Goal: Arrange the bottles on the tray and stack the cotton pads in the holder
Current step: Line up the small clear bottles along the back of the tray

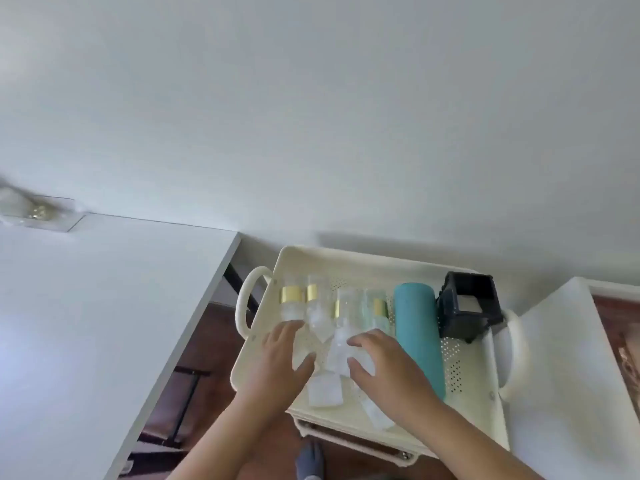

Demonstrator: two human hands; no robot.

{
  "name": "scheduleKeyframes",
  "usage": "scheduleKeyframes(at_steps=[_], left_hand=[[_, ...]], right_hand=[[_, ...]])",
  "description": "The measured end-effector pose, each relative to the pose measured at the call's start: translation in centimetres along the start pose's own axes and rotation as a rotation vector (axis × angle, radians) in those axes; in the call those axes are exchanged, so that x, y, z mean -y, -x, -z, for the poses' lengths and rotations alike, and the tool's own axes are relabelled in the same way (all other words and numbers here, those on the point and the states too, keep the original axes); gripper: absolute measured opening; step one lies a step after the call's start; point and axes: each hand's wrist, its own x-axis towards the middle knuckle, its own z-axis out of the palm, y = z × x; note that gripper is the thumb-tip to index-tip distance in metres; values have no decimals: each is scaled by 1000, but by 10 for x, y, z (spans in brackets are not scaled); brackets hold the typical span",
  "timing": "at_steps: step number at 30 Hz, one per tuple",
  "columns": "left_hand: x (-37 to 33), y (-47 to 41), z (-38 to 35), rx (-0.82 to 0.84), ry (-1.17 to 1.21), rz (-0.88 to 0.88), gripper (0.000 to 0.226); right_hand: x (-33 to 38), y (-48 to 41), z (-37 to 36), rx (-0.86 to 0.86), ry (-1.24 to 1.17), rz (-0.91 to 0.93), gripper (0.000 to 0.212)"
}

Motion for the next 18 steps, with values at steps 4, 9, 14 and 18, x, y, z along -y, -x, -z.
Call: scheduleKeyframes(at_steps=[4, 9, 14, 18], left_hand=[[12, -43, 9, 97, -118, -108, 59], [26, -88, 3, 285, -316, -193, 82], [39, -110, -11, 387, -465, -208, 100], [44, -118, -17, 408, -545, -193, 103]], right_hand=[[6, -44, -16, -30, 197, 54, 38], [10, -90, -39, -6, 476, 52, 63], [7, -122, -59, 133, 659, -4, 90], [4, -131, -68, 155, 717, -14, 97]])
